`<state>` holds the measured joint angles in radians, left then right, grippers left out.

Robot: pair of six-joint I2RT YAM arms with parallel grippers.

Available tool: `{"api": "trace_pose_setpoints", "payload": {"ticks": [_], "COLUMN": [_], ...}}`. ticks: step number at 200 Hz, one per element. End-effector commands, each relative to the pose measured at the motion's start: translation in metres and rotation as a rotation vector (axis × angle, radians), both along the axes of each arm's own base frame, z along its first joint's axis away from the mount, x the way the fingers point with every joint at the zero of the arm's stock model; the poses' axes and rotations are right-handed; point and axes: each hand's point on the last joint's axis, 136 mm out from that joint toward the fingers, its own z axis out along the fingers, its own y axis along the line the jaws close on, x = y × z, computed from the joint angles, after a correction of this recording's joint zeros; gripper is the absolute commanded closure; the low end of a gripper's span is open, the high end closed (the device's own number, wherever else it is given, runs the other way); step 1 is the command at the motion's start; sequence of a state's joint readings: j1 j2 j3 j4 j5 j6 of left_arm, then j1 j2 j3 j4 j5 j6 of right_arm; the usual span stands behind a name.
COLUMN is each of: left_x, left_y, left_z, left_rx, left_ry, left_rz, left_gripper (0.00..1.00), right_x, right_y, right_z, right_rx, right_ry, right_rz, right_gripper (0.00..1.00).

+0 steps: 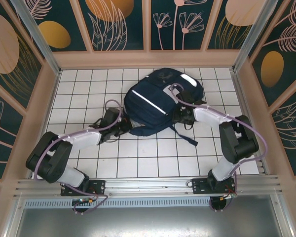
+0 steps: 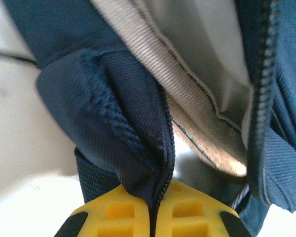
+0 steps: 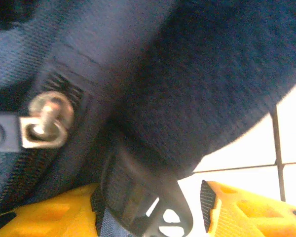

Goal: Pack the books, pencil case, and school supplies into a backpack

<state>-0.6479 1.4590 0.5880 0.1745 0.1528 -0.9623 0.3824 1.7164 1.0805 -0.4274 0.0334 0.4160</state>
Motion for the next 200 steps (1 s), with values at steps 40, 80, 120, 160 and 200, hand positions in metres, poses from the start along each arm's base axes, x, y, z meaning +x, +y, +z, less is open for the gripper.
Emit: {"api": "trace_pose_setpoints", "payload": {"ticks": [40, 80, 120, 160, 200], "left_x": [-0.012, 0.018, 0.103, 0.203, 0.27], "left_y": [-0.011, 0.017, 0.04, 0.048, 0.039], "left_z": [0.056, 0.115, 0.136, 0.111, 0.065], "left_rx": [0.019, 0.1, 0.173, 0.264, 0.222], "left_ry": [-0.026, -0.152, -0.226, -0.229, -0.154], "left_rz": [-0.013, 0.001, 0.008, -0.027, -0.09], "left_gripper": [0.17, 0.16, 0.21, 0.17, 0.18], "right_x": [0.04, 0.005, -0.032, -0.065, -0.081], "right_y": [-0.014, -0.017, 0.016, 0.074, 0.113], "right_z": [0.031, 0.046, 0.067, 0.074, 0.051], "right_rx": [0.034, 0.097, 0.232, 0.39, 0.439], "right_ry": [-0.129, -0.127, -0.151, -0.144, -0.072], "right_rz": [-0.071, -0.122, -0.084, 0.002, 0.042], "right_gripper": [0.42, 0.41, 0.33, 0.21, 0.16]}}
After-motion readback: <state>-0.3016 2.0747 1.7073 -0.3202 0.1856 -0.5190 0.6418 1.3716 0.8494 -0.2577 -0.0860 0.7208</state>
